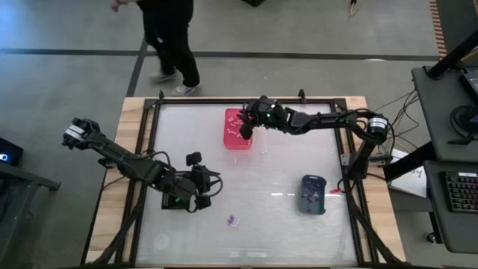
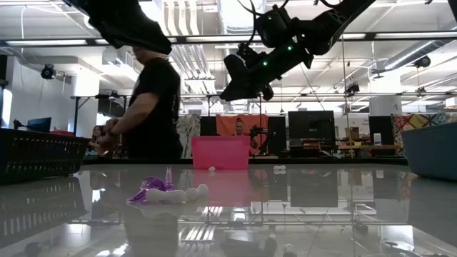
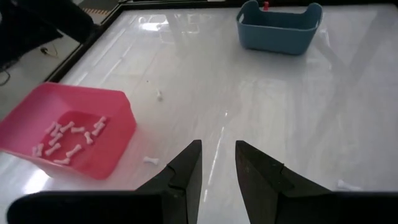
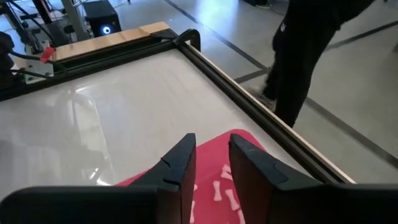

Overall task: Sort Halloween decoration
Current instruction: Put the bone toy into the red bin

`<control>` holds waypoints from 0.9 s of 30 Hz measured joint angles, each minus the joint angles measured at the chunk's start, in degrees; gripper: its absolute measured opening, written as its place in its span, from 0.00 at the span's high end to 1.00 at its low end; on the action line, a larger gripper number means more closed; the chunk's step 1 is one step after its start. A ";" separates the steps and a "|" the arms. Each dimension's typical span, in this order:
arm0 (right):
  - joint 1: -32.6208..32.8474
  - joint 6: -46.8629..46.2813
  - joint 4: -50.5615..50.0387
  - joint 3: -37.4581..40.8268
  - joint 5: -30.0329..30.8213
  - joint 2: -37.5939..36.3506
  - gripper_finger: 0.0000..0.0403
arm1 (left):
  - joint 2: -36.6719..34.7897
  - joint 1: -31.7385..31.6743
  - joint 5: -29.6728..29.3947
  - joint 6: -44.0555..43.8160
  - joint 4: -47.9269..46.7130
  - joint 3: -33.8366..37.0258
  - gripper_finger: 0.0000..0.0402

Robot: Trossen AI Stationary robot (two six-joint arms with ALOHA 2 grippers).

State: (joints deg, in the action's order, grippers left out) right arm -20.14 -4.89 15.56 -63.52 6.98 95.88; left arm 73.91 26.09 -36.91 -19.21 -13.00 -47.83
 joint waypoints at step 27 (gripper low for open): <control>8.84 0.61 -15.30 2.60 -5.45 -13.28 0.78 | 6.35 -0.04 -7.77 -18.92 4.54 -0.08 0.80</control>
State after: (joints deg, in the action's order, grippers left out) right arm -11.30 -4.28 0.25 -60.92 1.53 82.59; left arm 80.26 26.04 -44.68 -38.12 -8.45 -47.91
